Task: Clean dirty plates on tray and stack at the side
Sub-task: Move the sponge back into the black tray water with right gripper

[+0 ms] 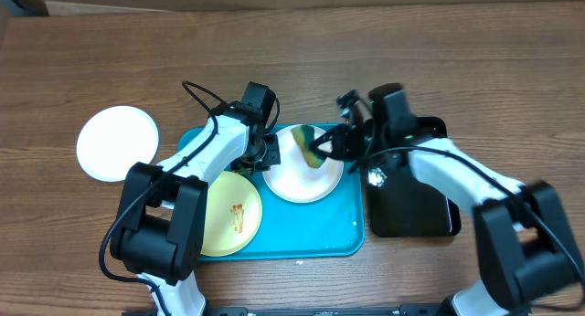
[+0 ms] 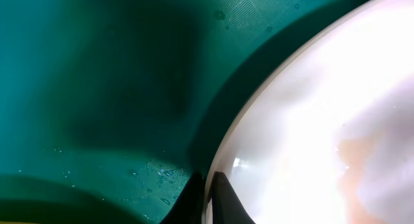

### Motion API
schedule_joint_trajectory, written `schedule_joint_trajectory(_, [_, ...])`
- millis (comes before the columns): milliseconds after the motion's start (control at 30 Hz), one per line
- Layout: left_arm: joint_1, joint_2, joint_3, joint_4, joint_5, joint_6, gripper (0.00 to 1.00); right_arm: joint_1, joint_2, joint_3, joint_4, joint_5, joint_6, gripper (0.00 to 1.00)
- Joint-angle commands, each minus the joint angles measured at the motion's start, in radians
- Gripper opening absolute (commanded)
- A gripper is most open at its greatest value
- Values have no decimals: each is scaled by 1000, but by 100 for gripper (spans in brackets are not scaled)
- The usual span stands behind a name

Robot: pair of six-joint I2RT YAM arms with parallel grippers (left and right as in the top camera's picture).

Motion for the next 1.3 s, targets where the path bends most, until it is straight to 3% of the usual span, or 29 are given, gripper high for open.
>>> schedule_joint_trajectory(0, [2, 10, -11, -1, -15, -6, 4, -69, -72, 27, -75, 35, -72, 4])
schedule_joint_trajectory(433, [0, -33, 7, -2, -15, 55, 4, -302, -115, 26, -570, 626, -173, 4])
schedule_joint_trajectory(567, [-8, -102, 10, -2, -52, 55, 4, -303, -115, 18, -637, 777, -172, 4])
schedule_joint_trajectory(800, [-11, -213, 10, -17, -93, 55, 4, -303, -115, -37, -648, 813, -168, 6])
schedule_joint_trajectory(933, [-11, -225, 11, -36, -93, 55, 4, -303, -115, -43, -649, 813, -169, 22])
schedule_joint_trajectory(1100, [-11, -225, 19, -66, -94, 58, 4, -303, -115, -31, -644, 797, -169, 68])
schedule_joint_trajectory(1267, [-16, -246, 57, -97, -112, 59, 4, -303, -115, 80, -734, 779, -170, 82])
